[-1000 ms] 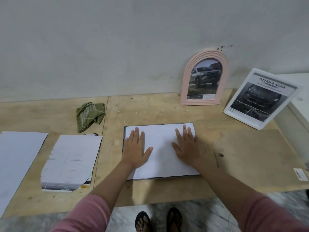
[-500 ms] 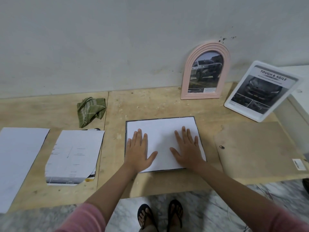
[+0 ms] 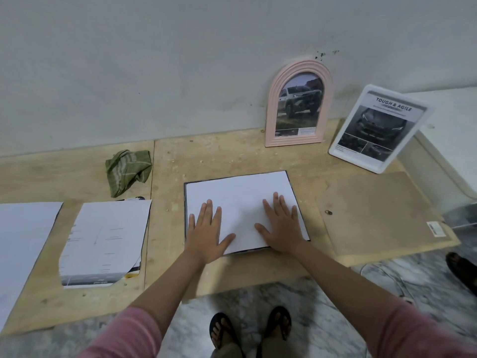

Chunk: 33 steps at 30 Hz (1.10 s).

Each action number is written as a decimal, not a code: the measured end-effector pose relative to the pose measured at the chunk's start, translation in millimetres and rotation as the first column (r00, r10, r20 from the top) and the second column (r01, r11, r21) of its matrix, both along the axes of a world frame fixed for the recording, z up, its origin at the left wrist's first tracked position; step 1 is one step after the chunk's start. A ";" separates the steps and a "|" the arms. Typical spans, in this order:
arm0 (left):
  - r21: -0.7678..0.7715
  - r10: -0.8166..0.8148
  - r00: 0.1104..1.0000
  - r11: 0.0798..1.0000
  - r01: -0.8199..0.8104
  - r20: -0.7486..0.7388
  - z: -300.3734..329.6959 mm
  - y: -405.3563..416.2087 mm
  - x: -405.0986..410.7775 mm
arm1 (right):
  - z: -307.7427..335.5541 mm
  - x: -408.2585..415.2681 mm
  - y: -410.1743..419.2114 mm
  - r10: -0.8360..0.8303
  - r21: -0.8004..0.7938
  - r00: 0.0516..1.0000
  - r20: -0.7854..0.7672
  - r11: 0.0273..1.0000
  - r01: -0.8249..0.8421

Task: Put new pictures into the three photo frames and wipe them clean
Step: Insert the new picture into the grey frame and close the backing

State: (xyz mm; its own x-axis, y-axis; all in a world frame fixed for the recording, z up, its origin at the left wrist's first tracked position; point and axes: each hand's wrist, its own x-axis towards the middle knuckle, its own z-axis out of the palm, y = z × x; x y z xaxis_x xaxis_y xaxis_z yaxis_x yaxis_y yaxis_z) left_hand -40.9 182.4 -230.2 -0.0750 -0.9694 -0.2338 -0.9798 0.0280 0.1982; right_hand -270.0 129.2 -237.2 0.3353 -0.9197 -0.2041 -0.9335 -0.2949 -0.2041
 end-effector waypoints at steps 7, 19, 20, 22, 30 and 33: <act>-0.137 0.083 0.990 0.986 -0.099 -0.117 26.0 5.9 -22.6 | 17.2 -30.7 -0.8 -0.009 -0.136 0.929 0.369 0.989 0.063; -0.168 0.244 0.823 0.912 -0.375 -0.513 47.8 -17.0 -256.2 | 18.2 -235.6 -31.3 -0.272 -0.115 0.861 0.430 0.929 0.351; -0.154 0.246 0.820 0.916 -0.372 -0.518 48.3 -20.2 -278.3 | 20.3 -258.3 -33.4 -0.304 -0.106 0.856 0.419 0.920 0.378; -0.114 0.286 0.812 0.913 -0.393 -0.509 48.3 -25.0 -306.6 | 22.2 -292.6 -34.3 -0.374 -0.083 0.852 0.365 0.899 0.430; 0.134 0.606 0.702 0.784 -0.606 -0.374 44.4 -33.7 -353.3 | 42.3 -346.7 -31.2 -0.588 0.081 0.796 0.143 0.809 0.582; 0.171 0.669 0.621 0.725 -0.668 -0.409 44.7 -41.6 -359.1 | 42.3 -347.2 -34.0 -0.581 0.093 0.804 0.125 0.814 0.574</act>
State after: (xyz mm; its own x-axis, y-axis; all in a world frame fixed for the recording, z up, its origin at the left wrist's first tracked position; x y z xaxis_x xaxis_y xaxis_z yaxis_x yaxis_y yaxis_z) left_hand -400.0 140.9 -185.5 0.5046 -0.7916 -0.3445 -0.5455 -0.6017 0.5835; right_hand -617.2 95.2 -195.0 -0.2262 -0.9427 -0.2451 -0.8880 0.3030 -0.3458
